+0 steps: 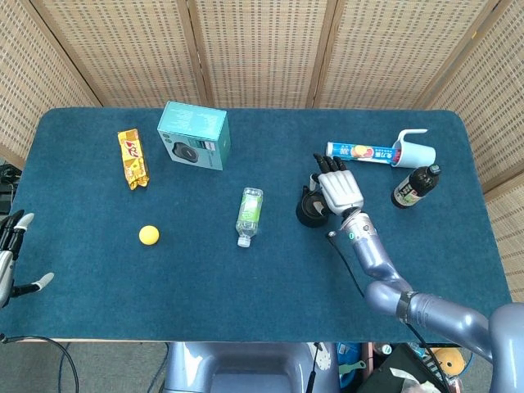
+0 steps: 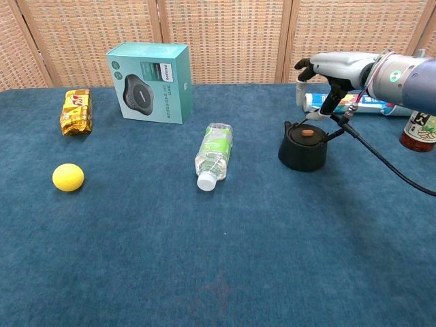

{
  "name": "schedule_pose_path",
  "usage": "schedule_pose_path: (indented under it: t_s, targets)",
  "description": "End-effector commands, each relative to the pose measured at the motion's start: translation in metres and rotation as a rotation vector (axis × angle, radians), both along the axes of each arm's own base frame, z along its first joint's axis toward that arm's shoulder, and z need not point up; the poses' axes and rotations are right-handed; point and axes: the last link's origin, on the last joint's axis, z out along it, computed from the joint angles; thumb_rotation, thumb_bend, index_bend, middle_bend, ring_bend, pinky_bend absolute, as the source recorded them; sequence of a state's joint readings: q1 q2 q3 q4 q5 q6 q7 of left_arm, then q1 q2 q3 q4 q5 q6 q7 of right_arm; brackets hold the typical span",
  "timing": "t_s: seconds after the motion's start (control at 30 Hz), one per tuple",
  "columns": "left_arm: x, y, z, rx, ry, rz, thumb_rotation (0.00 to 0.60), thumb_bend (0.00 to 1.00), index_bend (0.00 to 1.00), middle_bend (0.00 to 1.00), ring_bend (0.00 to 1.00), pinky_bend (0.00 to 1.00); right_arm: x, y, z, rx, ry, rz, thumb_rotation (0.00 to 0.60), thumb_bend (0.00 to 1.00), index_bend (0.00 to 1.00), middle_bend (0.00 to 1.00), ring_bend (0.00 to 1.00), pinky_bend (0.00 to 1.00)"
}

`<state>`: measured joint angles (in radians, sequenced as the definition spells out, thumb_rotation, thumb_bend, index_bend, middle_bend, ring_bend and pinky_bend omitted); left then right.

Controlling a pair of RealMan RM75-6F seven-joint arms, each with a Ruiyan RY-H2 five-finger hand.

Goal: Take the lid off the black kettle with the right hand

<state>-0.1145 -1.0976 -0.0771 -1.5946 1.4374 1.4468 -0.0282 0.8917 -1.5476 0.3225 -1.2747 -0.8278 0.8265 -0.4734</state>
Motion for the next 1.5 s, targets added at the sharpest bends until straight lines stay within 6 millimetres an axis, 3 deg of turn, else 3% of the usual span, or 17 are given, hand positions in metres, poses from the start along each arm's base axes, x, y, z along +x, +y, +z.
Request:
schedule_pose_path:
  t_s: [0.03, 0.33, 1.5]
  targets:
    - [0.000, 0.000, 0.000, 0.001, -0.001, 0.000, 0.600, 0.15, 0.00, 0.00, 0.00, 0.00, -0.002, -0.001, -0.007, 0.009, 0.015, -0.018, 0.600, 0.48, 0.48, 0.00, 0.00, 0.00]
    - [-0.001, 0.000, 0.000, -0.001, 0.001, 0.002, 0.600, 0.15, 0.00, 0.00, 0.00, 0.00, -0.009, -0.003, -0.013, 0.007, 0.040, -0.041, 0.600, 0.49, 0.51, 0.02, 0.00, 0.00]
    - [-0.004, 0.003, 0.000, 0.001, 0.001, 0.016, 0.600, 0.15, 0.00, 0.00, 0.00, 0.00, -0.005, -0.007, -0.034, 0.027, 0.078, -0.074, 0.600, 0.51, 0.52, 0.03, 0.00, 0.00]
